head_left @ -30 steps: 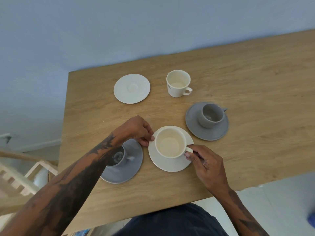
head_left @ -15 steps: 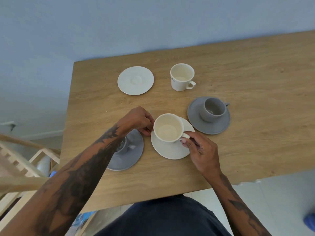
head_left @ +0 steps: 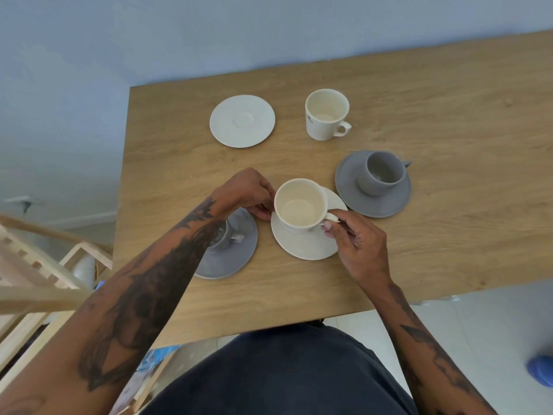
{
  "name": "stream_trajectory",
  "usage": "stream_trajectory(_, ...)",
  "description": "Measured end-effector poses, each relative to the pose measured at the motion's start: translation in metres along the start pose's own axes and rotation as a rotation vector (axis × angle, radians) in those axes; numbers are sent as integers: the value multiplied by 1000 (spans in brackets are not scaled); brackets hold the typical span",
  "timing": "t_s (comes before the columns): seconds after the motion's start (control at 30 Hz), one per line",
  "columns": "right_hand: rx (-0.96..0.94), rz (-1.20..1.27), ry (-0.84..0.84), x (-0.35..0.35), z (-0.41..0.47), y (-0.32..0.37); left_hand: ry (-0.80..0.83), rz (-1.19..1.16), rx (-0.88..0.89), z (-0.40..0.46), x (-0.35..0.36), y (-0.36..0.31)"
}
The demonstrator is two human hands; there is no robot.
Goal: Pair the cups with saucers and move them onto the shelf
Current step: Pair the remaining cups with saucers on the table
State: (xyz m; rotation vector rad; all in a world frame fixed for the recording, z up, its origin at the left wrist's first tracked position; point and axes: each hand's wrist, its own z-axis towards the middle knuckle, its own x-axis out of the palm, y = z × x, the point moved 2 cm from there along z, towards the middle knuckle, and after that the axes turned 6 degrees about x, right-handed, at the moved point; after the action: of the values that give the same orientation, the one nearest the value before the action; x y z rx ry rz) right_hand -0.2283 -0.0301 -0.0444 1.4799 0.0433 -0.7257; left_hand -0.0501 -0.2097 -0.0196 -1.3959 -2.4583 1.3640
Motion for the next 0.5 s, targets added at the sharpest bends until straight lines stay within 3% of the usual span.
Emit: stream_trajectory(0.5, 46, -18, -10, 2, -2, 5, 35, -66, 7, 2, -2, 3)
